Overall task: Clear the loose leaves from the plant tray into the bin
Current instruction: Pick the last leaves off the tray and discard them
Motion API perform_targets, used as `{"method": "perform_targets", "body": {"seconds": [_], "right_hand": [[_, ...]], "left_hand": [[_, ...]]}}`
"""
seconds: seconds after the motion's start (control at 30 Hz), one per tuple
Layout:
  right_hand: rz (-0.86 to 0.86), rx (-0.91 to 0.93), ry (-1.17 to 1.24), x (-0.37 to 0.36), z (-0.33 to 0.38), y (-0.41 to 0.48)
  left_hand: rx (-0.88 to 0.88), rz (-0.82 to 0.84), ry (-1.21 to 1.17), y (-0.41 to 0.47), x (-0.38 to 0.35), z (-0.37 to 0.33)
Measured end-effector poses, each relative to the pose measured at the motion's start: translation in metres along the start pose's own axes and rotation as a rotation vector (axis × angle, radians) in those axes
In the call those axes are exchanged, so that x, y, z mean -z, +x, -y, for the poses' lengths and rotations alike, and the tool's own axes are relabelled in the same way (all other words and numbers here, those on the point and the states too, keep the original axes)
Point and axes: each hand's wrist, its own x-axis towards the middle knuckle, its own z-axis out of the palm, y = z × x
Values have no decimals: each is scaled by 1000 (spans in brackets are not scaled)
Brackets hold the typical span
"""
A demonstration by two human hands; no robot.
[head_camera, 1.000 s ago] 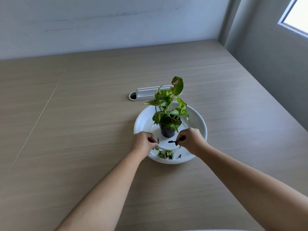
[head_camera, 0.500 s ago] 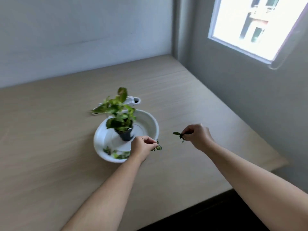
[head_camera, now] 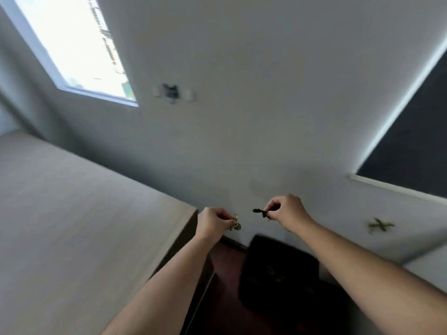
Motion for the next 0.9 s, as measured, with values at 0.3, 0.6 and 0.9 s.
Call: {"method": "perform_targets", "body": {"seconds": [0.3,0.6,0.9], "right_hand": [[-32,-416,-48,-3,-171,-12],[24,-588,-4,-49,-248,27],[111,-600,22,-39,-250,29]], "left_hand": [[112,367,296,48,-150,32],[222,541,349,105,-221,81],[91,649,566,123,-215,57]]}}
